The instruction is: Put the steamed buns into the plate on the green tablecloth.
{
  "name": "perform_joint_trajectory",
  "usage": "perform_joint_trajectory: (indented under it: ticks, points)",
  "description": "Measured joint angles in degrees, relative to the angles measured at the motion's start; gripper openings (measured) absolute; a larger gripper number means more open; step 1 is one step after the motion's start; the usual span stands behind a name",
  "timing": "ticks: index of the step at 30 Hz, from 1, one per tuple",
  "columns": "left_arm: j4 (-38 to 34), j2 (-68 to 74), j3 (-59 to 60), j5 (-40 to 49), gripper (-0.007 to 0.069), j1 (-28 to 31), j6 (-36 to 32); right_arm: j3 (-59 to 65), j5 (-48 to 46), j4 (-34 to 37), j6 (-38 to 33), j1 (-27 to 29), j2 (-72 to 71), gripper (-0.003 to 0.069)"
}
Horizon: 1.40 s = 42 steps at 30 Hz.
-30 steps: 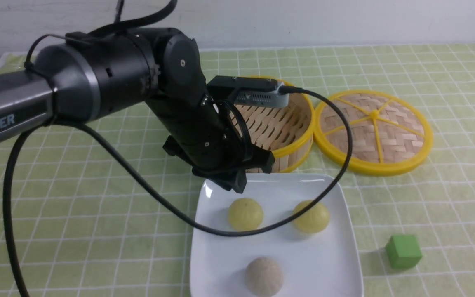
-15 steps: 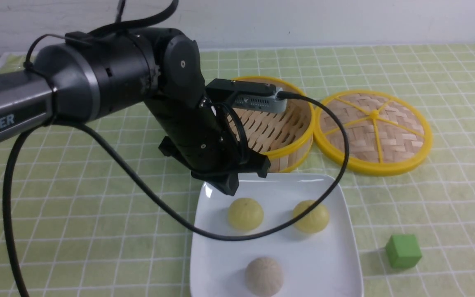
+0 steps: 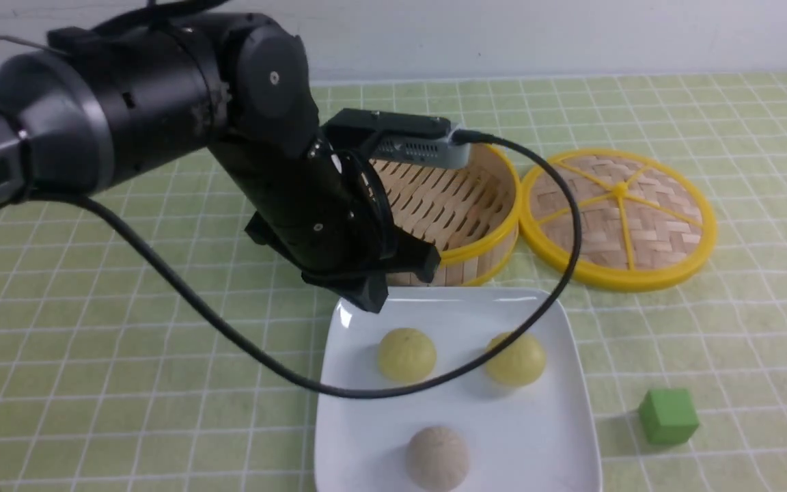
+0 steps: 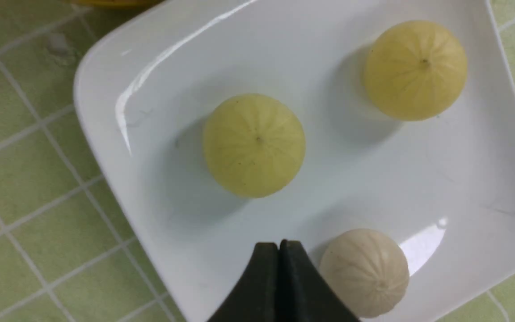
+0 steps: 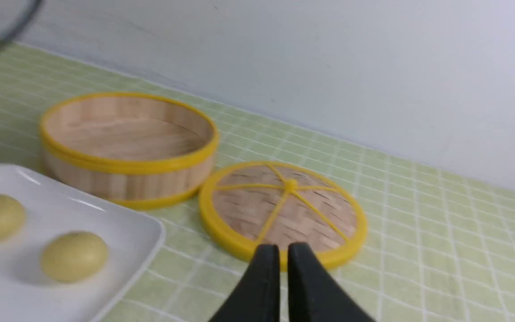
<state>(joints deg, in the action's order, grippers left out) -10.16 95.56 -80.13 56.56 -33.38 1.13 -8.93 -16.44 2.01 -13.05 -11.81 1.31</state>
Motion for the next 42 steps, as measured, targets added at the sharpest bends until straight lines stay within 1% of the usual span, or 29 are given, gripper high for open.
perform_joint_trajectory:
  ticks: [4, 6, 7, 8, 12, 14, 21, 27, 32, 35, 39, 42]
  points:
    - [1.16, -5.75, 0.0, 2.2, 0.0002, 0.0, 0.06, 6.99, 0.81, -1.33, -0.04, 5.8, -1.96, 0.0061]
    - [1.63, -7.25, 0.0, 3.29, 0.0002, -0.06, 0.06, 8.68, 0.93, -1.48, -0.04, 7.12, -2.0, 0.0062]
    - [2.54, -9.08, 0.0, 5.39, 0.0002, -0.06, 0.06, 9.85, 0.62, -1.54, -0.04, 8.12, -2.0, 0.0064]
    - [3.31, -11.21, 0.0, 7.97, 0.0002, -0.06, 0.06, 10.35, -0.45, -1.67, -0.04, 8.71, -2.0, 0.0066]
    - [4.92, -16.5, 0.0, 13.33, 0.0002, -0.06, 1.23, 10.36, -2.56, -1.67, -0.04, 9.03, -2.0, 0.0071]
    - [6.11, -18.97, 0.0, 14.36, 0.0002, -0.06, 2.3, 10.36, -3.73, -1.67, -0.04, 9.03, -2.0, 0.0075]
    - [10.16, -25.33, 0.12, 14.41, 0.0002, -0.06, 5.61, 10.36, -4.39, -1.67, -0.04, 9.03, -2.0, 0.0083]
    - [10.47, -29.3, 3.61, 14.41, 0.0002, -0.06, 6.92, 10.36, -4.6, -1.57, 0.09, 9.03, -2.0, 0.009]
    - [10.76, -32.16, 10.68, 14.32, 0.0003, -0.06, 7.41, 10.36, -4.51, -0.35, 5.6, 9.03, -2.0, 0.0094]
    - [11.25, -35.35, 14.86, 12.64, 0.0004, -0.06, 7.49, 10.29, -5.56, -0.18, 10.3, 9.03, -2.0, 0.0099]
    - [11.31, -40.41, 18.78, 11.06, 0.0002, -0.06, 7.76, 10.23, -5.94, -0.18, 11.65, 9.03, -2.0, 0.0104]
    - [11.31, -47.79, 25.55, 7.11, 0.0002, -0.06, 8.71, 10.12, -6.26, -0.18, 11.9, 9.03, -2.0, 0.011]
